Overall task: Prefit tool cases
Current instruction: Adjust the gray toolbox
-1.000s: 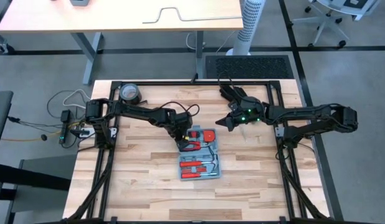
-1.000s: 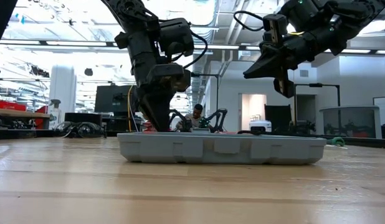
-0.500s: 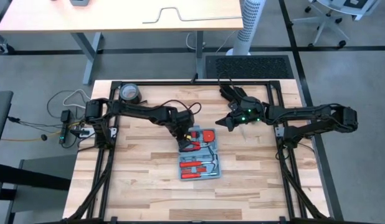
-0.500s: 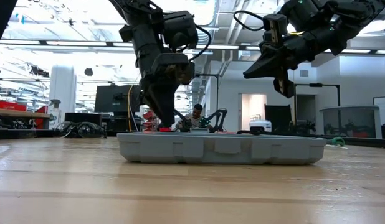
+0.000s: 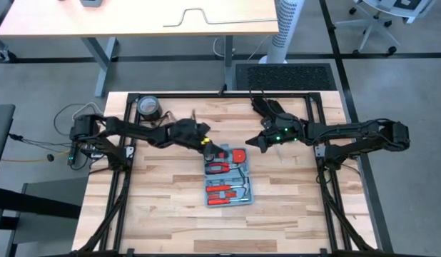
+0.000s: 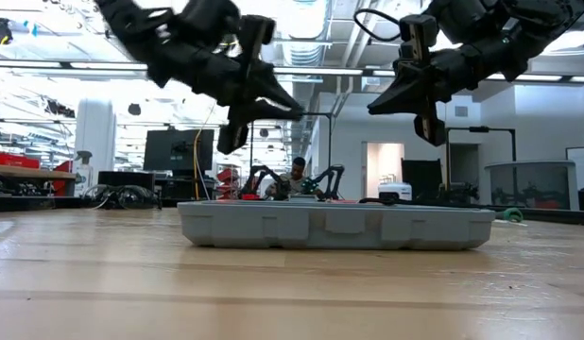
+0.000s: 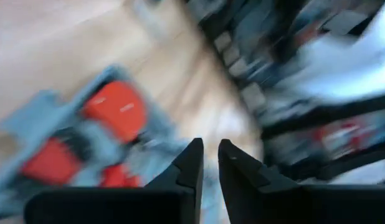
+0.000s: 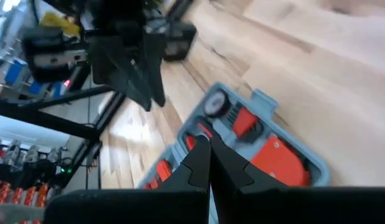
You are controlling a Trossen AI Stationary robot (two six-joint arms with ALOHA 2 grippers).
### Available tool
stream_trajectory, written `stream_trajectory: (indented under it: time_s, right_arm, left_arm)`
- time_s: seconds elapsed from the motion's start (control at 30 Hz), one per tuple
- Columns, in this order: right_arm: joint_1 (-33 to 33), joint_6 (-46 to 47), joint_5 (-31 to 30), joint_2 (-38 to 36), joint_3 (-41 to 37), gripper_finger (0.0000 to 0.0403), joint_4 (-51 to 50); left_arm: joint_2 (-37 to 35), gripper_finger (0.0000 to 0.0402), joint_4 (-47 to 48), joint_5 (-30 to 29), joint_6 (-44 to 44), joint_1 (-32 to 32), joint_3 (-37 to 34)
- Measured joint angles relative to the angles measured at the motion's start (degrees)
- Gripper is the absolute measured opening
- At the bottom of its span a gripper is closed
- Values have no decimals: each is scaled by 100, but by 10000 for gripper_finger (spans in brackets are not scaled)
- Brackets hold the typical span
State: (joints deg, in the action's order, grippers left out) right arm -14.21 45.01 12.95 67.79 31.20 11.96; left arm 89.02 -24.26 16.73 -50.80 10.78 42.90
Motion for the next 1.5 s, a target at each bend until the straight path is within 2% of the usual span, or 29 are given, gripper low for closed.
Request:
stream_trajectory:
  time_s: [0.13,0.2,0.33,0.47,0.67,0.9,0.97,1.03,1.1,1.23,1.3,1.5]
  right_arm:
    - [-14,59,-159,-2,2,12,255]
    - [-14,80,-249,-2,0,12,337]
    - [-9,168,-411,38,2,12,545]
    - [89,250,-444,212,3,12,623]
    - [200,454,-456,463,0,12,939]
    - [163,492,-454,435,0,12,1824]
    - [128,485,-456,431,2,12,1922]
    - [71,499,-453,431,2,12,1914]
    - [3,577,-450,431,0,12,1861]
    - [-82,605,-454,433,3,12,1967]
    - [-86,612,-437,428,9,12,2047]
    - [-73,605,-399,428,11,12,1922]
  left_arm:
    - [201,32,-2865,-272,-1471,25,-1011]
    - [436,28,-3975,-371,-1929,28,-1341]
    - [955,21,-5148,-415,-2297,-42,-1374]
    - [1515,11,-5486,-454,-2342,-208,-1073]
    - [2127,1,-6501,-465,-2705,-252,-781]
    - [2169,0,-6522,-487,-2845,-279,-744]
    - [2146,0,-5968,-489,-2562,-319,-731]
    - [2159,0,-4500,-493,-2394,-373,-730]
    - [2225,0,-3988,-458,-2488,-374,-730]
    - [2343,0,-5914,-382,-2440,-201,-921]
    - [2279,0,-6572,-386,-2559,-51,-892]
    - [2240,0,-6551,-130,-2753,-7,-901]
